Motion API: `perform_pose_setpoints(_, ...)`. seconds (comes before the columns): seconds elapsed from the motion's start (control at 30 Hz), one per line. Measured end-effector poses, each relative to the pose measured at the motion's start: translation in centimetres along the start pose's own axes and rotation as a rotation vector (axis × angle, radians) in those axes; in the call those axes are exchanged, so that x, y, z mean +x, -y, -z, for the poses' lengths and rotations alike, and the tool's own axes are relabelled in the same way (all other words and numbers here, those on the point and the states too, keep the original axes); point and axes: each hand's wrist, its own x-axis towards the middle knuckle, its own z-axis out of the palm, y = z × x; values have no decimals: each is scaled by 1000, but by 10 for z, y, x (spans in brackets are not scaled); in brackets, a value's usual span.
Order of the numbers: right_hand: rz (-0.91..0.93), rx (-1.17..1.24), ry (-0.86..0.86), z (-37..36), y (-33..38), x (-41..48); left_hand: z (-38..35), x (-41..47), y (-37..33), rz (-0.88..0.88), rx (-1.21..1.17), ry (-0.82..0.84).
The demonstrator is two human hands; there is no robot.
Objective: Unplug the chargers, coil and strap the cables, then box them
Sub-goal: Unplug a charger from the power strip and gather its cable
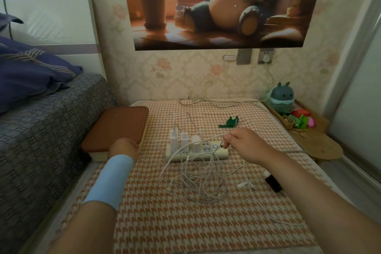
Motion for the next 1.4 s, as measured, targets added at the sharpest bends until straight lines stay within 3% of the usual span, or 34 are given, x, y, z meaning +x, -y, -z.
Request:
perform_pose_setpoints(0.07, 21, 96, 34, -2, 5, 0, 0, -15, -14, -50, 426, 172)
perform_pose_setpoints(0.1, 30, 118, 61, -3, 8, 0, 0, -21, -24, -111, 518, 155)
perform_pose_setpoints(0.13, 29, 126, 102, -4, 10, 0, 0, -29, -36, -213, 472, 83)
perform_pose_setpoints(0.2, 20, 128, 196, -6, 15, 0, -3, -52, -65, -524, 126, -45)
perform_pose_setpoints(0.23, 23, 116, 228, -7, 18, 0, -5, -68, -81, -674, -60, -32)
perform_pose_setpoints(0.3, 65, 101, 235, -6, 24, 0, -14, -91, -106, -834, -306, 146)
perform_pose_setpoints(0.4, 146, 146, 167, -2, 23, -1, -37, -91, -106, -800, -388, 369)
perform_pose_setpoints(0.53, 213, -13, 87, 10, 17, -4, -36, -75, -90, -781, -94, 477)
perform_pose_setpoints(0.6, 212, -161, 30, 18, 11, -4, -27, -69, -84, -753, -66, 545)
perform_pose_setpoints(0.73, 133, -251, 26, 24, -4, -6, -2, -59, -71, -699, -169, 492)
perform_pose_setpoints(0.8, 64, -258, 92, 21, -4, -5, -3, -58, -73, -673, -277, 474)
perform_pose_setpoints(0.97, -76, -413, 271, -2, 8, -2, -15, -70, -87, -714, -251, 432)
perform_pose_setpoints(1.13, 229, -207, 247, -16, 48, -16, -9, -77, -95, -734, -313, 467)
perform_pose_setpoints(1.23, 234, -137, 153, -15, 53, -14, 0, -76, -88, -692, -247, 536)
perform_pose_setpoints(1.33, 201, -116, 49, 0, 45, -9, 9, -71, -74, -638, 39, 654)
perform_pose_setpoints(1.4, 167, -93, 19, 6, 35, -6, 14, -68, -66, -581, 12, 680)
